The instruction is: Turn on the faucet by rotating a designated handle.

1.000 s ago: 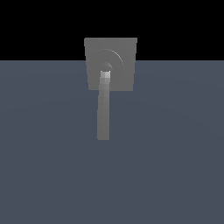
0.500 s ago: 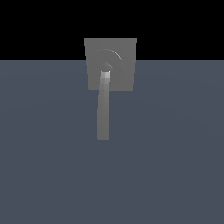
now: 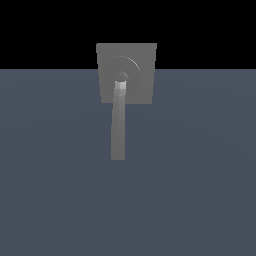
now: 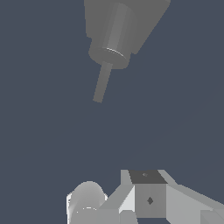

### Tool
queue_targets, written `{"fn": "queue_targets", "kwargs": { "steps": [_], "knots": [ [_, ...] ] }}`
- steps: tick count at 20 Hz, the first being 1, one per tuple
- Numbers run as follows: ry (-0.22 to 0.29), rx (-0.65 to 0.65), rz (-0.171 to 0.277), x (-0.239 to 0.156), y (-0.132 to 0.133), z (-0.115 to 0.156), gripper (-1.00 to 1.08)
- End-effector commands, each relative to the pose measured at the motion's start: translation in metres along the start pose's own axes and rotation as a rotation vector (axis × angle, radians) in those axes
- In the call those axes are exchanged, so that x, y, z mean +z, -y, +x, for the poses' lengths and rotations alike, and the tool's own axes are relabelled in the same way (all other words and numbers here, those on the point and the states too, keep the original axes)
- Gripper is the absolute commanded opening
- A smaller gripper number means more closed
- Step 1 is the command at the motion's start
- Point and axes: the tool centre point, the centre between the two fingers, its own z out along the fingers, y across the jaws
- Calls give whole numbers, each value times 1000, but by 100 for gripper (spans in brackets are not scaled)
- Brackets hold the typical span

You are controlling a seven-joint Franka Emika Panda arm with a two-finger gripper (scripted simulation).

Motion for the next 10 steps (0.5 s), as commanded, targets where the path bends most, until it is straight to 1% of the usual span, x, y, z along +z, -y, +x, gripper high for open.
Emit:
{"fn": "queue_targets", "kwargs": {
  "steps": [1,4,7,10],
  "knots": [
    [-31,-58,-87,-9,-2,2,-100],
    [-67,-143,-219,-24,-2,6,-100],
    [-94,-239,-368,-42,-1,10,-100],
    [-106,-335,-522,-61,4,14,-100]
  ]
}}
